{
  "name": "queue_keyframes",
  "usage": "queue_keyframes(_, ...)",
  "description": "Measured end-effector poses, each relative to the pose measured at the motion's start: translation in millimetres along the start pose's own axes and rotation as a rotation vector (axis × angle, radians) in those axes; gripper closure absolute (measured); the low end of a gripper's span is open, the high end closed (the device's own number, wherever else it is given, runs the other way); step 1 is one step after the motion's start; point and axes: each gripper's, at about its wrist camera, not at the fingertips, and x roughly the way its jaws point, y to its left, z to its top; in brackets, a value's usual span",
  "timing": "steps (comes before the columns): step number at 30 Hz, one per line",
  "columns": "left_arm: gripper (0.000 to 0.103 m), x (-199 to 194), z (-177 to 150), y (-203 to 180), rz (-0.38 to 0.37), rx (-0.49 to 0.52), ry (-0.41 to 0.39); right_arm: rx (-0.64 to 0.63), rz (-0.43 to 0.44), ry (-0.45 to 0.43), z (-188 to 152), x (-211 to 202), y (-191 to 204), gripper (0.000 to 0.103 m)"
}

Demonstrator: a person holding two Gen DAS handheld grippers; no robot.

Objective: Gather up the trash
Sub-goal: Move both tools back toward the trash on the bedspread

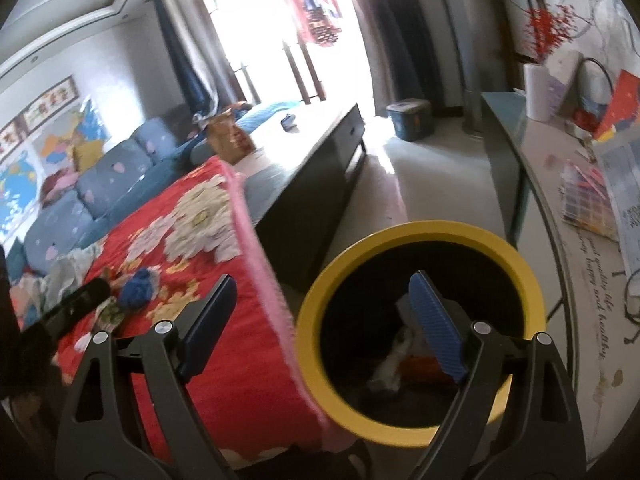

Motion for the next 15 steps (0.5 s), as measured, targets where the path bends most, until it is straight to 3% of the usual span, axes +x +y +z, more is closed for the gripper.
queue_keyframes(15,0.007,-26,3,75,0.149,-0.117,-0.046,-0.138,0.125,0.088,-19,18,76,0.023)
